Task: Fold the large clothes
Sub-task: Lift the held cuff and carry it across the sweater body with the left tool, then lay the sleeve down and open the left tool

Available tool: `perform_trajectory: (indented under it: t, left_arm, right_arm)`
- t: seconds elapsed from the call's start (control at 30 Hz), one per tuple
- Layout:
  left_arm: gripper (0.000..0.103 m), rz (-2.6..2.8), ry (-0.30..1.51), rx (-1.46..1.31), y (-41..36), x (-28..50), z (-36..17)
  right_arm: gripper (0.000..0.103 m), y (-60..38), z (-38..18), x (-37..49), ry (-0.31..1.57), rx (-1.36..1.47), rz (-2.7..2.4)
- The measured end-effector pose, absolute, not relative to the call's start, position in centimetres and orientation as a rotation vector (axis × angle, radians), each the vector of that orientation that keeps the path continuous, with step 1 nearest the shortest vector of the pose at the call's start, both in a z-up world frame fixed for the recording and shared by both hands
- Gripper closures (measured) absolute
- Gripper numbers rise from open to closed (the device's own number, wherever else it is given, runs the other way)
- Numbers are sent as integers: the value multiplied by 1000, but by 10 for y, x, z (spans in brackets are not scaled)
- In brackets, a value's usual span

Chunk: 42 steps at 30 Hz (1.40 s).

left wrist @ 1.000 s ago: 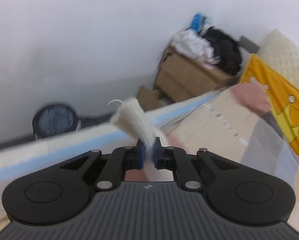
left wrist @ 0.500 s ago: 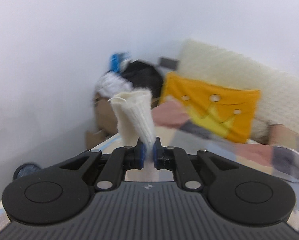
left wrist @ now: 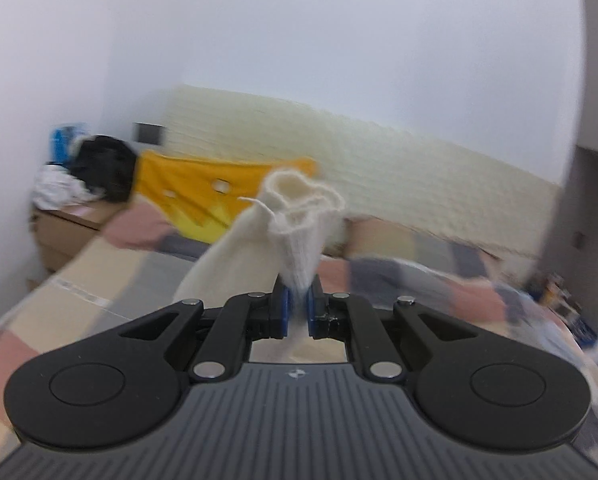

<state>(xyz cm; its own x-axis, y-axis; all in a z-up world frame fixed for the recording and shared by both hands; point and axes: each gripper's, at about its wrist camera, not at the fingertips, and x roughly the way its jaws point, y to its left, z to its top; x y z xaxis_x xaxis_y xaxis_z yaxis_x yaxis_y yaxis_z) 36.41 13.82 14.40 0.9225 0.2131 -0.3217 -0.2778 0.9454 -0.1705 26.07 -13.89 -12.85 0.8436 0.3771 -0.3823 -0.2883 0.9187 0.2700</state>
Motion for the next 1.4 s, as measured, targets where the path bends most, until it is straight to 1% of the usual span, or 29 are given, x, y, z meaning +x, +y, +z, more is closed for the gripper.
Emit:
perform_trajectory:
  t: [0.2,0.33,0.43,0.53,0.67,0.83,0.93,0.97,1.03,1.07,1.1,1.13,1.17,1.2,1.23,1.4]
  left_arm:
    - [93,183,361,-81,53,383,93]
    - [93,134,437,-92,15,395,40]
    - [93,90,459,-99,2,408,-3]
    - [92,30,532,-99,-12,424,-48]
    - [92,-17,619,-113,-26,435,-104]
    - [91,-63,698,-151,-31,446,-155]
    - [90,-64,733,-155,-35,449,-169]
    - [89,-65,735,-161,-35,449,-172]
    - [77,-84,737,-179,-32,447,-168]
    - [74,-94,731,-183,-30,445,-168]
    - [67,-104,724,-179,-29,443,-164]
    - [57,-109,716,-172,-29,440,-154]
    - [52,-117,707,-167,-28,438,-147]
    - [44,-124,700,-163,-26,433,-140]
    - [41,-134,692,-164,-24,426,-130]
    - [39,-136,635,-159,-11,390,-100]
  right_arm:
    - [45,-163,-123,259,443,237,279]
    - [44,-184,-122,263,448,268,218]
    - [44,-205,-115,264,430,335,206]
    - [43,-220,-108,263,382,322,172]
    - [43,-234,-114,275,419,354,141]
    - [43,-249,-125,286,457,410,120]
    - [42,-253,-132,289,473,431,102]
    - [42,-255,-134,289,477,438,100]
    - [42,-256,-135,291,477,446,92]
    - [42,-257,-135,290,474,447,90]
    - [42,-257,-134,288,472,449,91]
    - [42,-257,-134,288,472,450,93]
    - [42,-258,-134,287,473,452,94]
    - [42,-258,-134,286,472,453,93]
    - [42,-258,-134,286,472,453,89]
    - [42,-260,-132,283,461,452,90]
